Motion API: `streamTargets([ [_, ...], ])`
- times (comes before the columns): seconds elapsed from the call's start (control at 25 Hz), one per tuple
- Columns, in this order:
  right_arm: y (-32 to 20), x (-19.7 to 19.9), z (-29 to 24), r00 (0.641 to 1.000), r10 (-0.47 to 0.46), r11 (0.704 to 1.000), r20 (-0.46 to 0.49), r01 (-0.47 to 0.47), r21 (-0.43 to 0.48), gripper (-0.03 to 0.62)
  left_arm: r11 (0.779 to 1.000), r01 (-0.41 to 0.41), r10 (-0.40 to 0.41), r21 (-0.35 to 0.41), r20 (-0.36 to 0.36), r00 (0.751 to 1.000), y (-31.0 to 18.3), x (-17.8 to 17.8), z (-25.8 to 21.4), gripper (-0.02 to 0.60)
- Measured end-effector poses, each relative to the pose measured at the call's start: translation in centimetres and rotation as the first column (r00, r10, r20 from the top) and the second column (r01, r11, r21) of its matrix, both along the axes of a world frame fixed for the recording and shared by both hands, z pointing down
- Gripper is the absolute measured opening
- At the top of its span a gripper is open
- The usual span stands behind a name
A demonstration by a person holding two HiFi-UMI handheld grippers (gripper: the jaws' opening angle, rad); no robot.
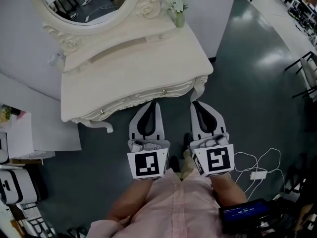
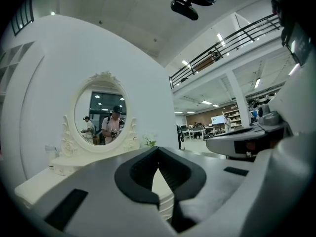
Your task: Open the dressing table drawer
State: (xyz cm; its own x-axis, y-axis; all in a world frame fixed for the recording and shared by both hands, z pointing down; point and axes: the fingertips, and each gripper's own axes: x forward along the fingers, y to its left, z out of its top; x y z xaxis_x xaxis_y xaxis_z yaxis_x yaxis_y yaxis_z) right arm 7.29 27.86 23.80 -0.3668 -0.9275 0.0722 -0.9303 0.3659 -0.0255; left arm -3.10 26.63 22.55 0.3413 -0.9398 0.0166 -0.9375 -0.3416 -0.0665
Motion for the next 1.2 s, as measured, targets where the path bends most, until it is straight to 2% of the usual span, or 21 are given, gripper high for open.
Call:
streamTargets([
  [0.2, -3.6, 1.4, 0.6, 1.000, -0.022, 1.000, 0.018, 0.023, -0.018, 0.020, 0.999, 0.016, -0.015, -0.028, 0.019, 1.000, -3.4, 1.5, 0.7, 0.021],
  [0.36, -6.7, 2.7, 1.1, 0.998, -0.044, 0.999, 0.033, 0.045, -0.027, 0.020, 0.998, 0.032, -0.029, -0.052, 0.064, 0.998, -6.0, 2.8, 1.7, 0.021],
  [0.72, -12.9, 5.0, -0.5, 0.992, -0.109, 0.994, 0.062, 0.109, 0.009, 0.020, 0.995, 0.099, -0.097, -0.018, 0.085, 0.992, -11.3, 5.1, 0.0, 0.021],
  [0.92, -15.4, 5.2, -1.5, 0.985, -0.155, 0.988, 0.079, 0.153, 0.037, 0.020, 0.988, 0.153, -0.153, 0.005, 0.098, 0.983, -12.7, 5.0, -1.1, 0.021],
  [1.08, -16.9, 4.7, -1.6, 0.979, -0.185, 0.982, 0.084, 0.181, 0.043, 0.020, 0.980, 0.199, -0.197, -0.004, 0.105, 0.975, -13.2, 4.2, -0.7, 0.021],
  [1.2, -17.7, 4.1, -1.5, 0.976, -0.202, 0.979, 0.082, 0.199, 0.043, 0.020, 0.974, 0.226, -0.225, 0.006, 0.086, 0.971, -13.7, 3.4, -1.0, 0.021],
])
